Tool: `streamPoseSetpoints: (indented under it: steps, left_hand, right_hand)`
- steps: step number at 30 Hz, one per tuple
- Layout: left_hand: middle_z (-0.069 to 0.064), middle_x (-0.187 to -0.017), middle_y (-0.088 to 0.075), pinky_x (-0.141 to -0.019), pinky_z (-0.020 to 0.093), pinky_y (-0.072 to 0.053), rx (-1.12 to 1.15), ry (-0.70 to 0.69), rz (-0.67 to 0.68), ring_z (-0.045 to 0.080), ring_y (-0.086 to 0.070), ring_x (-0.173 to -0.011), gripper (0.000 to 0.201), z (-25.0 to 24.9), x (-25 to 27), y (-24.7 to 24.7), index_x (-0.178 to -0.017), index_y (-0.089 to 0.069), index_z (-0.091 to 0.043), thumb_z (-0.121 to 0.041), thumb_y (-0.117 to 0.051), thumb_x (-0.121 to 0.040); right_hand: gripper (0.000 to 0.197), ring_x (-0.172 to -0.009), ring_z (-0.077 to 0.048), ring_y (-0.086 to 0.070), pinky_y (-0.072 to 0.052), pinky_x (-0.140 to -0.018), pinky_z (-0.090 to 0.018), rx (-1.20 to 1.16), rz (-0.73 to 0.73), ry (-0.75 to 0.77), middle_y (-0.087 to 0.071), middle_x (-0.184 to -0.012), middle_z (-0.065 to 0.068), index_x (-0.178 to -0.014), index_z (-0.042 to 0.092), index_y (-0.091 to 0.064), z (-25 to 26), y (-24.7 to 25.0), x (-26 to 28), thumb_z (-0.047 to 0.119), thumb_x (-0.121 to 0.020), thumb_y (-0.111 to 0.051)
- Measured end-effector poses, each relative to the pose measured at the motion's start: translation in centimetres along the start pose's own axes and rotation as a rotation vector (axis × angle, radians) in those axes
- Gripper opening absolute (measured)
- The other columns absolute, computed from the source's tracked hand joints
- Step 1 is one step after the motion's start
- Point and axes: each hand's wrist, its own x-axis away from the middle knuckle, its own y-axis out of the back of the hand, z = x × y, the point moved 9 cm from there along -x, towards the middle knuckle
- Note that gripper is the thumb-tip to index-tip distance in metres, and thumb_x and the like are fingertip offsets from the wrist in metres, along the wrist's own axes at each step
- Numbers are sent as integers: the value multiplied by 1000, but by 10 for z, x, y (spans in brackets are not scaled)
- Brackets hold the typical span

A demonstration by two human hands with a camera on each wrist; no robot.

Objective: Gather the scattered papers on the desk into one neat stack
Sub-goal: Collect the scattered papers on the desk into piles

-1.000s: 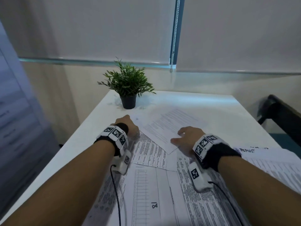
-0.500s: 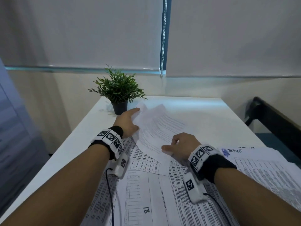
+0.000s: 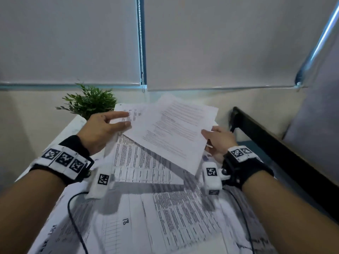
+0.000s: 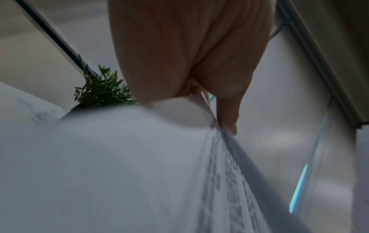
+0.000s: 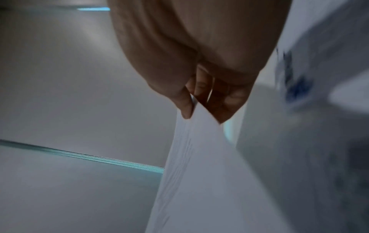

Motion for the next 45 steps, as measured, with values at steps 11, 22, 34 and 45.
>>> streamPoseSetpoints:
  steps: [11, 22, 34, 45]
  left_hand:
    - [-5, -130, -66, -68, 20, -62, 272, -97, 95, 10, -74, -79, 49, -70, 30, -108, -130, -65, -8, 20, -53, -92]
    - [11, -122, -60, -50, 23, -54, 186, 202, 242, 18, -68, -57, 48, 3, 44, -251, -128, -61, 1, 24, -56, -86]
    - [6, -77, -52, -62, 31, -41, -988, 234, 385, 23, -48, -68, 14, 74, 35, -253, -83, -53, -11, -20, -62, -90]
    - [7, -86, -59, -82, 30, -51, -1365, 514, 245, 25, -58, -83, 79, 106, 48, -79, -113, -65, -8, -78, -53, -79]
  right_hand:
    - [33, -112, -27, -69, -51, -94, -31, 1167, -86, -79, -72, -129, -10, -121, 8, -72, -36, 198, 22, 23, -91, -75]
    - [41, -70, -24, -62, -43, -66, -29, 1014, -209, -34, -72, -78, -12, -80, 3, -71, -26, 237, 29, 42, -95, -65]
    - [33, -104, -20, -66, -49, -87, -32, 1043, -53, 93, -67, -106, 2, -101, 18, -70, 0, 184, 34, 47, -88, -73]
    - [61, -113, -25, -69, -55, -92, -36, 1400, 515, 210, -73, -123, -5, -122, 11, -72, -34, -63, 92, 57, -82, -75]
